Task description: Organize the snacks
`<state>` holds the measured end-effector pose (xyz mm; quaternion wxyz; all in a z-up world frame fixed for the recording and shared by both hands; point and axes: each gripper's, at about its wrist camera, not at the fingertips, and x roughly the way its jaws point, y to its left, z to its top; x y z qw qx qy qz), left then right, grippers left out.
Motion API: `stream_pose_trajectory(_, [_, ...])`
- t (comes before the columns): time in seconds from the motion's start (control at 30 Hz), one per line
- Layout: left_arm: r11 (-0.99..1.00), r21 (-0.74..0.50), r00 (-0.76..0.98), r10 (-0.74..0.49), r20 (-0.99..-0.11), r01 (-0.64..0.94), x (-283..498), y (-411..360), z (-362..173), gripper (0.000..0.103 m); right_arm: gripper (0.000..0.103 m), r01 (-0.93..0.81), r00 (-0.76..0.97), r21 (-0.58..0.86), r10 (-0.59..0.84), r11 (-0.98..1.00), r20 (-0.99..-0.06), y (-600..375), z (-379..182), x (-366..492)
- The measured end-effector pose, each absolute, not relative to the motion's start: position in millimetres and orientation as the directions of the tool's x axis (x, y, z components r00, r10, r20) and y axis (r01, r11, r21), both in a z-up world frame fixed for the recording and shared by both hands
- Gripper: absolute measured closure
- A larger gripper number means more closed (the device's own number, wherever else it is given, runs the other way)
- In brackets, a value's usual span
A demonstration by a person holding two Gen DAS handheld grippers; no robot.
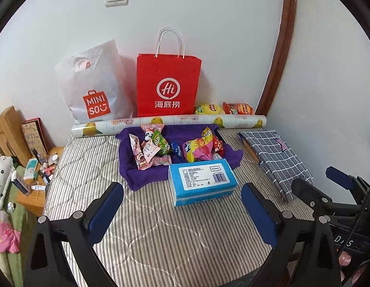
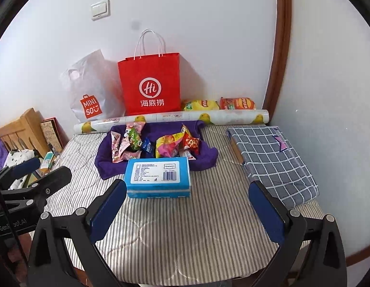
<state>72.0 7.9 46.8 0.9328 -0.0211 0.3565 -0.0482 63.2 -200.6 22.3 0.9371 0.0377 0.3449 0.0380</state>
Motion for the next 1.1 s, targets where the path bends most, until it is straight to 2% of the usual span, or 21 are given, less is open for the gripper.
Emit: stream_pose_trajectory(1.1, [0.994,-0.072,0.750,-0.108,-0.653,0.081,51,3,53,0.004,0.002,-0.030,0.773,0.098,0.085,0.995,-0.629,-203,29,39])
